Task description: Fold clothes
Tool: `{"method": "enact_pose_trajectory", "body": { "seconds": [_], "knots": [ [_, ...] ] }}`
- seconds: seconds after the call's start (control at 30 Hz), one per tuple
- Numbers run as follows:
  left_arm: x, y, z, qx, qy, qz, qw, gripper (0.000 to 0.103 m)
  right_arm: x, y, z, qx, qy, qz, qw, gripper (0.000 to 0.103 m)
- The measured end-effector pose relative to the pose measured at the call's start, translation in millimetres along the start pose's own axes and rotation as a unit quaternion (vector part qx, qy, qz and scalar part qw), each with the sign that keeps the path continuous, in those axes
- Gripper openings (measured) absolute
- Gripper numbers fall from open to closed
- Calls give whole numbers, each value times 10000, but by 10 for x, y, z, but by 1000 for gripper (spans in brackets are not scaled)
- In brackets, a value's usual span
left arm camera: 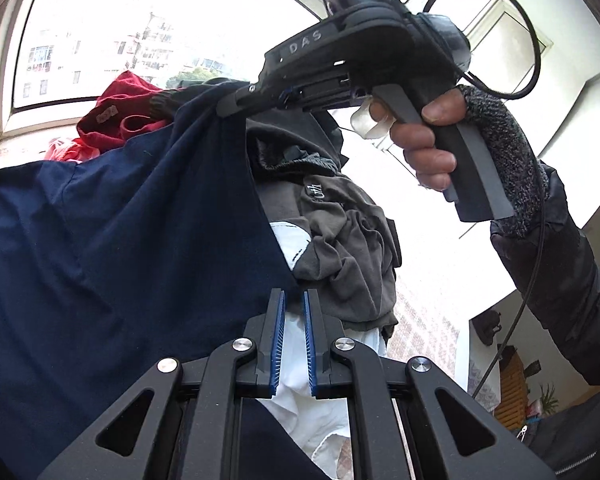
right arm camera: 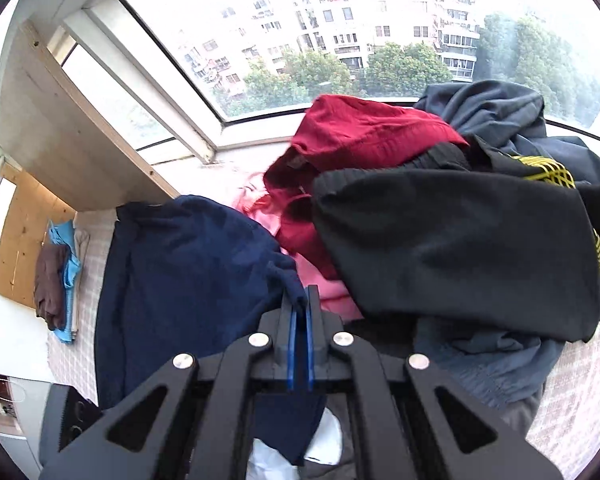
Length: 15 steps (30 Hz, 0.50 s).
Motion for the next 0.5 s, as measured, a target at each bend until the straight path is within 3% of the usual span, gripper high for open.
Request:
{"method": "enact_pose_trajectory", "body": {
  "seconds": [0.27,0.37,0.43,0.5],
  "knots": [
    [-241,-335,195,-402,112,-254,9988,8,406,-661,-114,-70,-330,-454,9984,4],
    [-350,-378,263,-343,160,-372,9986,8,652,-868,-45,-128,-613,-304,9976,4],
    [-427,-439,309,-370,170,-406,9983,8,886,-1021,34,-212,-976,-206,9948,7],
    [-476,-544,357,-435,134,-530,9976,8,1077,-1181,146,-369,-1388,-262,9893,18]
  ]
}}
Point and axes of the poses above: each gripper's, at about its wrist camera, not at the fingertips, and x roughly the way its jaws point, y to its right, z to its underside, the point moved 3 cm from there along x, roughly the way its jaws point, and after that the axes turned 15 degrees about -z, right-handed, at the moved point
